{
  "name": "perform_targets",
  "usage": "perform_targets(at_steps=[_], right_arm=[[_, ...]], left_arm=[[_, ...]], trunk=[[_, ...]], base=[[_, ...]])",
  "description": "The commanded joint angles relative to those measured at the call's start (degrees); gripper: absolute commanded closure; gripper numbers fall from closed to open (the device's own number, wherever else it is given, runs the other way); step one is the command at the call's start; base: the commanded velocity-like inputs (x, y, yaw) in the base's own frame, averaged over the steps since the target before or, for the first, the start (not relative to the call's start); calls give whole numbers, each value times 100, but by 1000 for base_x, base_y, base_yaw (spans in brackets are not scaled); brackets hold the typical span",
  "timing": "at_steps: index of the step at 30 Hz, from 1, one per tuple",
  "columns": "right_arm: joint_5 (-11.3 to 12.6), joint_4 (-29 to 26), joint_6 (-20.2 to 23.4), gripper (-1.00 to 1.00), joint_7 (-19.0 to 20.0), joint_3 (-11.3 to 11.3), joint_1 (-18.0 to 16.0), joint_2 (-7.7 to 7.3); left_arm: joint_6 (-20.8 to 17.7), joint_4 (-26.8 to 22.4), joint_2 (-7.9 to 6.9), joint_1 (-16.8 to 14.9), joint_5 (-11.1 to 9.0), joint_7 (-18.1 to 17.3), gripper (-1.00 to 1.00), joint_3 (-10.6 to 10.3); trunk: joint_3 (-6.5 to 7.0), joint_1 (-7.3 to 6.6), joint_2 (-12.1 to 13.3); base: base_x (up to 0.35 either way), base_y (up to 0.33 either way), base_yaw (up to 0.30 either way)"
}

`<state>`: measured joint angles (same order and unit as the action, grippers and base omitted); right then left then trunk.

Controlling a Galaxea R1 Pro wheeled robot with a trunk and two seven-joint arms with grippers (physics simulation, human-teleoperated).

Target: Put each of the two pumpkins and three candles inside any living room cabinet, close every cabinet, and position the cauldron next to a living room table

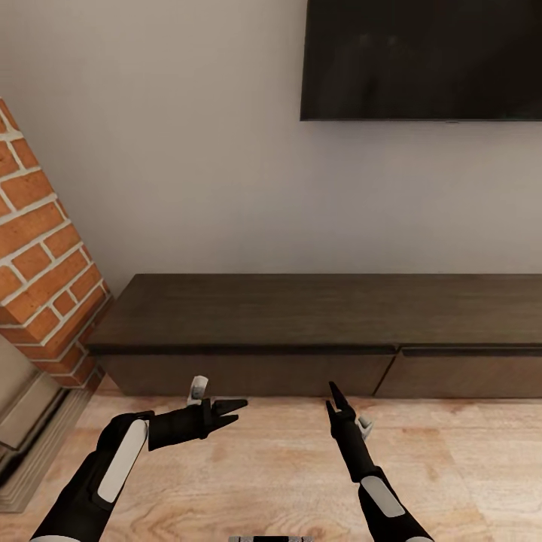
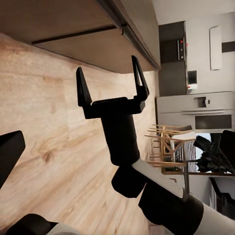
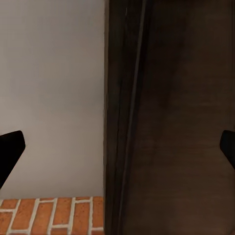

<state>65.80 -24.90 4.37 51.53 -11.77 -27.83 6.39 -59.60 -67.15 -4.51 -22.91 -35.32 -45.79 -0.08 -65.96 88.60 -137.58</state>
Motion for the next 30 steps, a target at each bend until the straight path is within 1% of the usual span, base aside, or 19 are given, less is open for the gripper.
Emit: perform_targets(at_steps=[1,7,14,15,19,24,30], right_arm=[[39,3,46,-100,26,-12,-3,3],[36,3,46,-100,34,-10,-3,4],[31,4,38,-100,41,-10,-3,10],[30,5,38,-100,42,-10,-3,11],[27,8,37,-100,42,-10,-3,12],[23,8,41,-100,45,-10,-3,12],[25,8,41,-100,47,-10,-3,12]], left_arm=[[-16,0,0,-3,7,-23,-100,-1],[-16,0,-3,-3,7,-35,-100,-1],[-16,0,-17,-3,18,-420,-100,-1],[-16,0,-20,-3,17,-447,-100,-1],[-10,0,-21,-3,28,-467,-100,-1],[-10,0,-23,-3,33,-474,-100,-1],[-8,0,-25,-3,19,-475,-100,-1]], trunk=[[-23,21,-43],[-130,153,-284],[-256,307,-565],[-278,310,-567],[-278,310,-567],[-389,323,-574],[-389,323,-574]], base=[[0,0,0],[0,0,0],[0,0,0],[0,0,0],[0,0,0],[0,0,0],[0,0,0]])
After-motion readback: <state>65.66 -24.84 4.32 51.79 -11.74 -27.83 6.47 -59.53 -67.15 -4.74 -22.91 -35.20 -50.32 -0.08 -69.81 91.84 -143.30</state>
